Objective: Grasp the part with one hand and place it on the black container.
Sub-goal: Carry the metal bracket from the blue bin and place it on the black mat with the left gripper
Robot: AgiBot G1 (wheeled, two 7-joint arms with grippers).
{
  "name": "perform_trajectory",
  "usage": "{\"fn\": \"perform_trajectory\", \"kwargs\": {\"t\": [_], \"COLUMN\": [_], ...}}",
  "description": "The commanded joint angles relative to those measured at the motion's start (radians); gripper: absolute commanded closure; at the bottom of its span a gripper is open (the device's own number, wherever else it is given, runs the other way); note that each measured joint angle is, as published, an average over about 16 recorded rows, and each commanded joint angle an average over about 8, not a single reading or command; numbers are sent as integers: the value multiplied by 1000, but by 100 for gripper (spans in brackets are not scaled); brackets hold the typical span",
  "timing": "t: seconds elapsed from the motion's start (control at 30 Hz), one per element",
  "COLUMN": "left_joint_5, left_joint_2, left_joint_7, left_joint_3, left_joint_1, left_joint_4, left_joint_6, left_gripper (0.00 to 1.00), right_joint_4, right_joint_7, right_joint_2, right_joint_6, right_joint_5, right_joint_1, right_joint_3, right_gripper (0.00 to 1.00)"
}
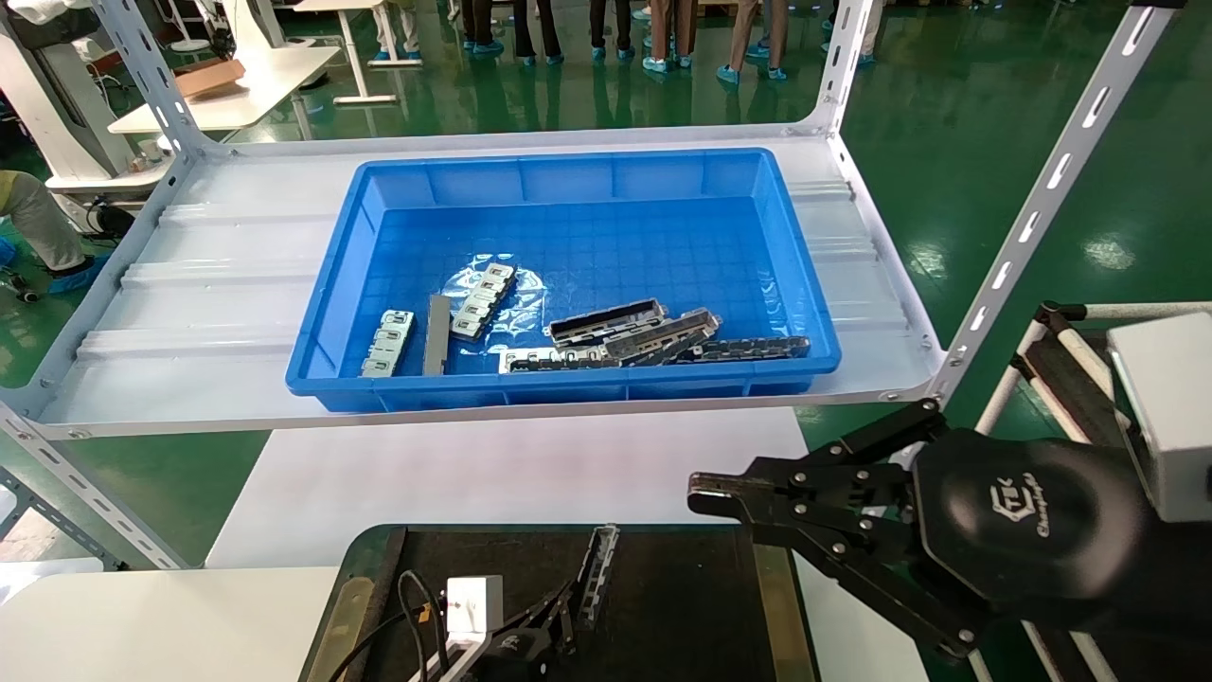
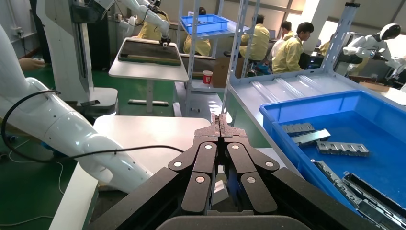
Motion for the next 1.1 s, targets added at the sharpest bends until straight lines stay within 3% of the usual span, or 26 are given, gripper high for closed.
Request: {"fn": "perform_trajectory", "kwargs": {"t": [0.03,0.5,0.53,0.57,0.77,0.8,1.1], "left_joint_5": [-8,-139,-151,-164,-239,-250,-347], "left_joint_2": [24,85,86,86,82,80,66], "left_joint_7": [-7,27,31,36,68,74,123], "left_joint_3": [11,97,105,113,162,170,226], "left_joint_1": [-7,-34,-37,-40,-55,-58,-79], "left_joint_4": [22,74,74,74,65,62,37], "left_joint_6": [-38,-190,-199,-207,-248,-253,-301], "left_gripper": [100,99,95,85,11,3,0], "right_joint_4": [0,0,0,0,0,0,0], "right_joint_7": [0,0,0,0,0,0,0], "right_joint_2": [0,0,0,0,0,0,0], "right_joint_6": [0,0,0,0,0,0,0], "right_joint_5": [0,0,0,0,0,0,0], "right_joint_1": [0,0,0,0,0,0,0], "right_joint_3": [0,0,0,0,0,0,0], "right_gripper": [100,100,94,82,8,1,0]}}
